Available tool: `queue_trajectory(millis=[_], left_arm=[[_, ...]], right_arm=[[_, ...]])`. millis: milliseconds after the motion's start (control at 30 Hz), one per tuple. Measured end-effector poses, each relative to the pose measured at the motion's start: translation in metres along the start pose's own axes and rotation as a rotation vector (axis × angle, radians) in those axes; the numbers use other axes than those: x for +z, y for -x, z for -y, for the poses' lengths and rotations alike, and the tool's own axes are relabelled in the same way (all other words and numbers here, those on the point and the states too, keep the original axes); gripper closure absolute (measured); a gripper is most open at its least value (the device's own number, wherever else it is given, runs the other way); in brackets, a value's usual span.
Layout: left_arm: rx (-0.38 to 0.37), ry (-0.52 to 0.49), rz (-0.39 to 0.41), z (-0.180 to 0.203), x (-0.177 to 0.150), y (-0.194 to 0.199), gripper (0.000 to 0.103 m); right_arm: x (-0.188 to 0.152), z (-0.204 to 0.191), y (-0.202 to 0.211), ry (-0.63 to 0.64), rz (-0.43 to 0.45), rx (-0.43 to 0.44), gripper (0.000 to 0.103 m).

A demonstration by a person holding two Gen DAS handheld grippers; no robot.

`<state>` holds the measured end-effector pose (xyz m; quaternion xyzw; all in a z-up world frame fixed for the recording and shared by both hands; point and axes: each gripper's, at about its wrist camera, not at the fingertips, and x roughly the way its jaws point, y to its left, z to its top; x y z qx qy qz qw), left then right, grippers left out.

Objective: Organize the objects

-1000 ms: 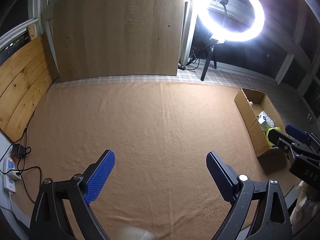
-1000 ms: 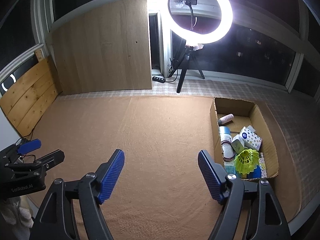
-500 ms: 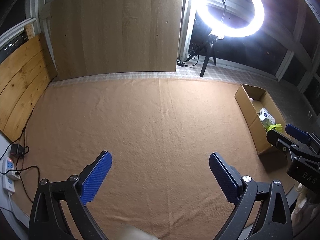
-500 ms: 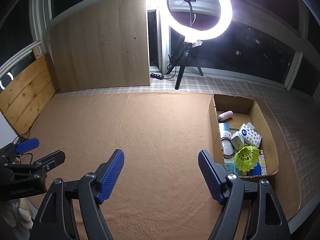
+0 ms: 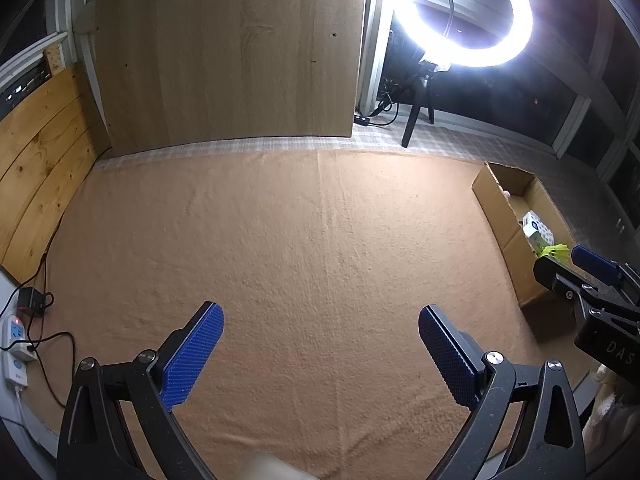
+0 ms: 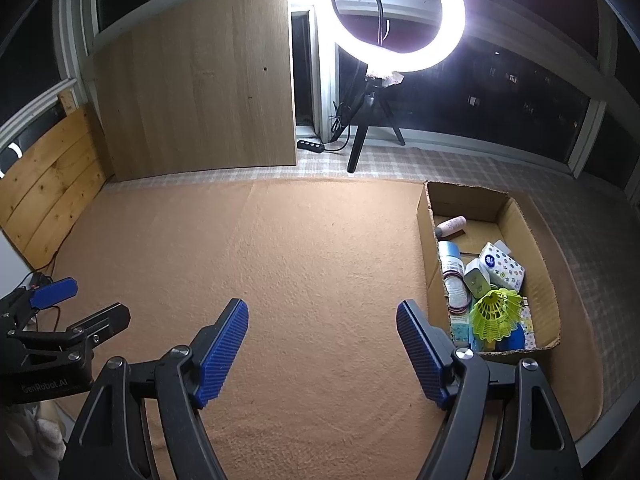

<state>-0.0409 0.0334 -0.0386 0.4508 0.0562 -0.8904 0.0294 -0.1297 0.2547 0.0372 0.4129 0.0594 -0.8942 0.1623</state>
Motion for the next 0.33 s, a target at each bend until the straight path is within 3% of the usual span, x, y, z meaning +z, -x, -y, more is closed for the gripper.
queue_trajectory(millis=[333], left_arm=[[0.009, 0.004, -0.027, -0.004, -0.001, -0.019, 0.003]], right_arm=[[0.0, -0.002, -0.019, -0.002, -0.031, 0.004, 0.029]])
